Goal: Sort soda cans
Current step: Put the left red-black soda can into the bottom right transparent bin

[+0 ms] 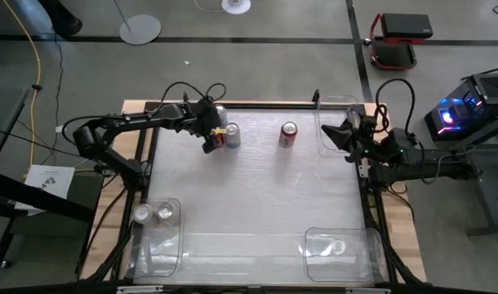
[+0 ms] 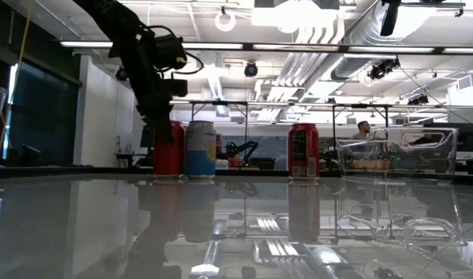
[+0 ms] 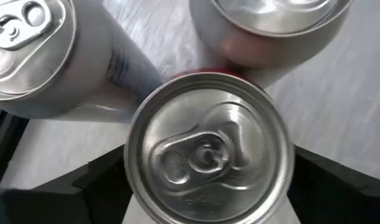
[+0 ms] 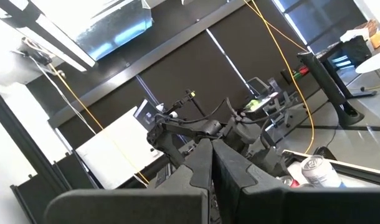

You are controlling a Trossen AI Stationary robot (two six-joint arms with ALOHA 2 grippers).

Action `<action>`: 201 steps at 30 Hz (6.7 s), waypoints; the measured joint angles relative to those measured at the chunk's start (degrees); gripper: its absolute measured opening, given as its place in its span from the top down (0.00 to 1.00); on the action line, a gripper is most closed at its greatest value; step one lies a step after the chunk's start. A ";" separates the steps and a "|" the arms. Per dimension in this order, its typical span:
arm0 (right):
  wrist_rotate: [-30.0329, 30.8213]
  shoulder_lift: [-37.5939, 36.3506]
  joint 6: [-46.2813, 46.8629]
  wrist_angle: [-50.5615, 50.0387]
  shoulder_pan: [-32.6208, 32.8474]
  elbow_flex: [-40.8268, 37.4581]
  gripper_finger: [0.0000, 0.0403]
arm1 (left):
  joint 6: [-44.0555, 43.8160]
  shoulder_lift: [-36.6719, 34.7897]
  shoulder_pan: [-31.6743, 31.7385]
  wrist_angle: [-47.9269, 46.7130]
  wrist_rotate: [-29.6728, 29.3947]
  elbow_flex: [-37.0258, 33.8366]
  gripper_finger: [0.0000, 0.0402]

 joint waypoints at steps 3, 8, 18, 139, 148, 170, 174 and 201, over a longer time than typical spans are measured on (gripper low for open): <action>-0.02 0.00 0.09 0.02 0.06 0.00 1.00 | -0.16 -0.06 -0.04 0.04 1.02 0.02 0.24; -0.02 -0.01 0.11 0.01 0.08 0.00 1.00 | -1.47 -0.70 -0.26 -1.00 2.13 0.01 0.29; -0.07 0.00 1.58 -0.01 0.10 0.00 1.00 | -3.77 -9.04 -8.34 -18.30 3.45 4.53 0.29; -23.61 77.44 -12.16 -81.06 15.27 66.31 0.21 | -69.57 8.59 -69.22 -31.66 -41.38 26.23 0.14; -20.31 77.55 -14.87 -78.00 15.25 64.45 0.21 | -69.57 8.62 -69.22 -31.70 -42.47 26.23 0.14; -24.69 77.72 -17.06 -76.72 13.17 64.02 0.21 | -69.02 8.64 -69.22 -31.75 -42.80 26.23 0.14; -25.55 77.72 -17.57 -76.67 13.57 64.00 0.21 | -69.05 8.64 -69.22 -31.75 -42.80 26.23 0.14; -20.35 78.74 -17.83 -75.94 17.50 65.55 0.21 | -69.02 8.66 -69.22 -31.80 -42.75 26.21 0.14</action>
